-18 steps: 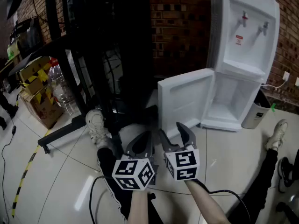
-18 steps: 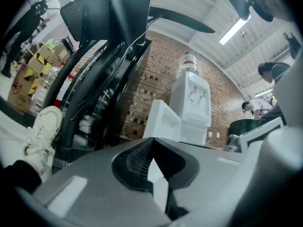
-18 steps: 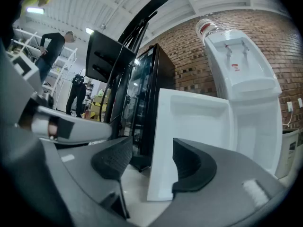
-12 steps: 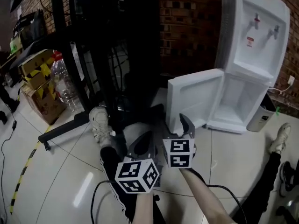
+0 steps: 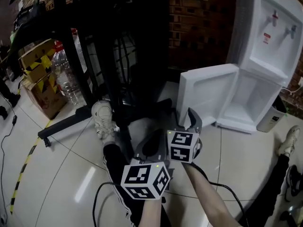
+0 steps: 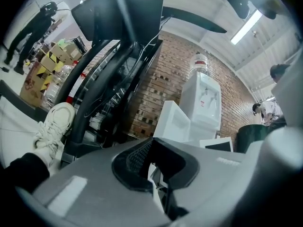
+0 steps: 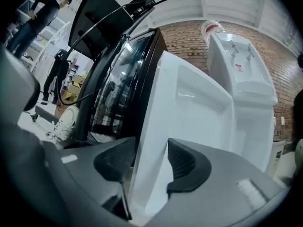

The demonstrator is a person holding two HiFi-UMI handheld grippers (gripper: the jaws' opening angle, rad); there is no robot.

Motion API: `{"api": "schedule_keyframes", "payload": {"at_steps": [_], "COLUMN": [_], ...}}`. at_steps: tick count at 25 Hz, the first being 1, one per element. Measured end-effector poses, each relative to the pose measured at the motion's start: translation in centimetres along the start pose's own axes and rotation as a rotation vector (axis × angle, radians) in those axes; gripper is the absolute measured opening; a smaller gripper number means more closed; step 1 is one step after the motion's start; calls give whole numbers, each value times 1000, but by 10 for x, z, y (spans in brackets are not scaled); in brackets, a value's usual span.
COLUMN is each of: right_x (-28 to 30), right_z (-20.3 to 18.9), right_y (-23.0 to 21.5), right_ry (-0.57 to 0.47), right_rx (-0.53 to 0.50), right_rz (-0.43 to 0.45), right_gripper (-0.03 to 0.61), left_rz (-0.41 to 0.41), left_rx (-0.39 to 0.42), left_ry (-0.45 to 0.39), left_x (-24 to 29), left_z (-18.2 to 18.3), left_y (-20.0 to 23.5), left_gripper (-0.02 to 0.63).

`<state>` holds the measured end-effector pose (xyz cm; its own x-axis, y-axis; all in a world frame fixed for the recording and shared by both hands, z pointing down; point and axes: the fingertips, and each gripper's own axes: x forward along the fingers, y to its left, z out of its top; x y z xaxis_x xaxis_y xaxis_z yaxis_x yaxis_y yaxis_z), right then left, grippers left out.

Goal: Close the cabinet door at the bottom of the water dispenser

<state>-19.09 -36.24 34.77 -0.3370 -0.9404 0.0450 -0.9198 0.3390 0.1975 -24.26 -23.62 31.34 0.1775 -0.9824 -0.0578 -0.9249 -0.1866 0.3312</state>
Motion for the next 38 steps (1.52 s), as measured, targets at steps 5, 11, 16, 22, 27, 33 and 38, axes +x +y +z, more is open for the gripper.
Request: {"api": "schedule_keyframes", "payload": {"at_steps": [5,11,16,22,27,33,38], "right_x": [2,-4,-22,-60,-97,-137,-163], "right_z": [-5,-5,-6,-8,-18,-25,-29], "right_y": [-2,-1,-6,-18,-39,-67,-94], "right_ry": [15,8,9,-10,13,15,16], "right_rx": [-11,-22,-29,-76,-65,-63,-45], "right_rz": [-12,14,20,14,2,-45,-70], "right_gripper": [204,200,201,204,204,195,183], "left_rz": [10,35,55,18,-37,-127,-177], "left_rx": [6,11,14,89,92,149,172], "left_ry": [13,41,40,45,97,115,118], "left_x": [1,3,3,12,18,26,34], "left_z": [-3,-9,-11,-18,-39,-56,-71], "left_y": [1,7,12,-5,-25,-66,-99], "left_gripper": [14,14,14,14,14,14,14]}}
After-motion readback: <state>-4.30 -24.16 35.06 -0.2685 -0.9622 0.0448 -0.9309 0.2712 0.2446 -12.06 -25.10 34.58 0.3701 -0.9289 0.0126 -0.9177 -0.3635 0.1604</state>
